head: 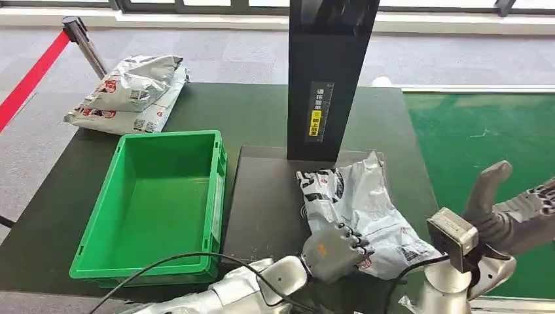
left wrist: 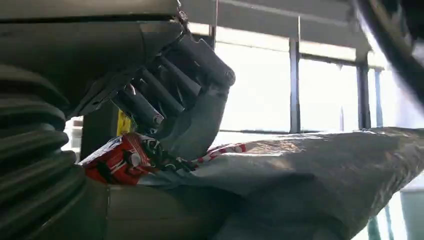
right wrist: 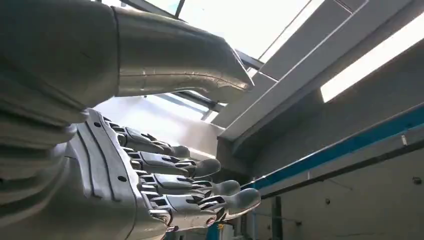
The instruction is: Moved the parcel from conveyor to table for the left to box.
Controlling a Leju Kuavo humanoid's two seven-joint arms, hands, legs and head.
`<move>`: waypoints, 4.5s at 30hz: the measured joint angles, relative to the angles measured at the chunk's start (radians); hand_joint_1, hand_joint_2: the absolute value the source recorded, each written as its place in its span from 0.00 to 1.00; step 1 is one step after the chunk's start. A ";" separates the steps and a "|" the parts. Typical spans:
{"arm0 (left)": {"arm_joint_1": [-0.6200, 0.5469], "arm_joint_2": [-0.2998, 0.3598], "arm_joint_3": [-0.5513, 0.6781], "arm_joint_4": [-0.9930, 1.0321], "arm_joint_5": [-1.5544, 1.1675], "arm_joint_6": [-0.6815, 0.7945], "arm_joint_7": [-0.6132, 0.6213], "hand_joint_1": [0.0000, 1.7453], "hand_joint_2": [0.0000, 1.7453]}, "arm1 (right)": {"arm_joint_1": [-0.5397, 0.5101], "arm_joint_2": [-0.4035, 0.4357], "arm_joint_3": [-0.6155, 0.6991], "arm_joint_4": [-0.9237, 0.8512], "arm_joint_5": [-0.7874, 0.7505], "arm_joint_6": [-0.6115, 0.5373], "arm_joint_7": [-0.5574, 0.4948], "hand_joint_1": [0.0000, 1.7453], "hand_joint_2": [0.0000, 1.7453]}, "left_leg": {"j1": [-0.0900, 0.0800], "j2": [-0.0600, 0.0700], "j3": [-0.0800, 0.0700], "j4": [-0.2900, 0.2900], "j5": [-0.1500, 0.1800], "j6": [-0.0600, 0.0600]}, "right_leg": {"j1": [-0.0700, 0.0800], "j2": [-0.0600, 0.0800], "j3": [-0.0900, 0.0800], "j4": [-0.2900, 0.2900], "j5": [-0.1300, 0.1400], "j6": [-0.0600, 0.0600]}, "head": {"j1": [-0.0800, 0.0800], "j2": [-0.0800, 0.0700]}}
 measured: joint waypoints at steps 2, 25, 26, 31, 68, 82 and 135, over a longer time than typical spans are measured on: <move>0.028 0.005 0.133 -0.049 -0.045 0.001 -0.056 1.00 1.00 | 0.000 0.000 0.000 0.000 -0.004 0.000 0.004 0.00 1.00 | 0.000 0.000 0.000 0.000 0.000 0.000 | 0.000 0.000 0.000 0.000 0.000 0.000 | 0.000 0.000; 0.224 0.022 1.033 -0.581 -0.096 0.004 -0.241 1.00 1.00 | 0.038 -0.008 -0.017 0.034 -0.070 0.000 -0.046 0.00 1.00 | 0.000 0.000 0.000 0.000 0.000 0.000 | 0.001 0.000 -0.001 0.001 0.000 0.000 | 0.000 0.000; 0.227 0.023 1.050 -0.595 -0.092 0.004 -0.246 1.00 1.00 | 0.038 -0.008 -0.017 0.037 -0.070 0.000 -0.046 0.00 1.00 | 0.001 0.000 -0.001 0.000 0.000 0.000 | 0.001 0.000 -0.001 0.001 0.000 0.000 | 0.000 0.000; 0.248 0.028 1.125 -0.681 -0.019 0.004 -0.291 1.00 1.00 | 0.044 -0.010 -0.017 0.046 -0.075 0.000 -0.046 0.00 1.00 | 0.001 0.000 -0.001 0.000 0.000 0.000 | 0.001 0.000 -0.001 0.001 0.000 0.000 | 0.000 0.000; 0.288 0.036 1.282 -0.811 0.079 0.004 -0.349 0.00 0.00 | 0.038 -0.012 -0.017 0.060 -0.051 0.000 -0.047 0.00 1.00 | 0.001 -0.001 -0.001 0.000 0.001 0.000 | 0.001 0.000 0.000 0.001 0.000 0.000 | 0.000 0.000; 0.292 0.037 1.294 -0.812 0.056 0.004 -0.241 0.00 0.00 | 0.046 -0.013 -0.017 0.059 -0.052 0.000 -0.004 0.00 1.00 | 0.001 -0.001 -0.001 0.000 0.001 0.000 | 0.001 0.000 -0.001 0.001 0.000 0.000 | 0.000 0.000; 0.337 0.075 0.784 -0.843 0.464 -0.281 -0.445 0.00 1.00 | 0.038 -0.070 0.015 0.106 -0.068 0.000 0.072 0.00 1.00 | 0.000 -0.002 -0.002 0.001 0.000 0.001 | -0.001 -0.002 -0.001 -0.001 0.000 0.001 | 0.000 0.000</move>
